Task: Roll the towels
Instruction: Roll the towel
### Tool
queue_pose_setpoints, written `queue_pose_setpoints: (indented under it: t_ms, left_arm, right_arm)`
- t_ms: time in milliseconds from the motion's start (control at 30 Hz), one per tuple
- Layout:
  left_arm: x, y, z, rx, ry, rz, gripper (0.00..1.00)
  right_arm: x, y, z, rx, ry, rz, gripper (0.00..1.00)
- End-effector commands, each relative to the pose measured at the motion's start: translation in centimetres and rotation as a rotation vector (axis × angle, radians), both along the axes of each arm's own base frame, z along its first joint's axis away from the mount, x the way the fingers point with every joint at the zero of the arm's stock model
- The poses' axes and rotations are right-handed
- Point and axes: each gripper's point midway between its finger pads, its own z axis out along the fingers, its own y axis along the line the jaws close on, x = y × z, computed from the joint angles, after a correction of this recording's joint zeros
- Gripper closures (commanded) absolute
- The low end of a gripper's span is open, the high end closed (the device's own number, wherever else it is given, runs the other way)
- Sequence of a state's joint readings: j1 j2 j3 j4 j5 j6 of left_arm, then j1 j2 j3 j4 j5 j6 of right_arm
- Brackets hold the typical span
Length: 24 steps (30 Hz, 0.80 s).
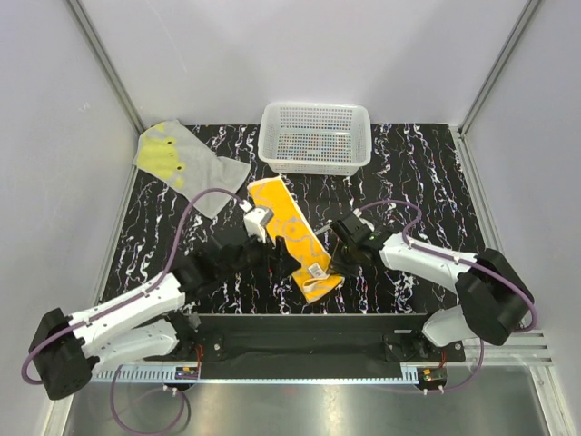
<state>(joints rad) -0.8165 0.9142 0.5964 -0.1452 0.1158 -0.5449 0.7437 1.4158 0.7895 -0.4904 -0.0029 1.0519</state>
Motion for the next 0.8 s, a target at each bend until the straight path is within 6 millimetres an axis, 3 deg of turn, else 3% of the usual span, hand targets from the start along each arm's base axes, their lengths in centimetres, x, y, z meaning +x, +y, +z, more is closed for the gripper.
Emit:
queue_pose_setpoints:
  t_ms: [0,200,433,533,633,700,767]
  left_arm:
    - [-0.9,-3.6,2.2,-0.094,-0.107,-0.121,0.11]
    - [-2.9,-7.1,1.0,-0.119,-0.115,-0.22,0.11]
    - [-4.3,-9.3,-1.8,-0.128,-0.065,-0.304,0.12]
    - [-4.9,-9.8,-1.5,-0.173,-0.078,-0.331,0.12]
    - [-5.1,-9.9,-1.3,-0.192,-0.095,-0.34,0.12]
    - [-5.1,-9.9,-1.4,-0.187,-0.102,-0.343,0.12]
    - [-5.0,-10.1,-1.6,-0.183,-0.103,-0.348,0.12]
  right_arm:
    - [2.2,0.3,0.7,-0.014,-0.058,-0.024,0.92]
    - [2.3,-0.2,-0.3,-0.042,-0.04,-0.044,0.84]
    - [2.5,-0.5,-0.8,-0.053,-0.033,-0.058,0.7]
    - [2.6,-0.5,-0.9,-0.053,-0.031,-0.059,0.53]
    - [2.8,-0.6,-1.1,-0.055,-0.03,-0.065,0.29]
    - [2.9,-0.7,-1.1,-0.058,-0.03,-0.067,0.28]
    - [3.0,-0.7,-1.0,-0.053,-0.032,-0.071,0.18]
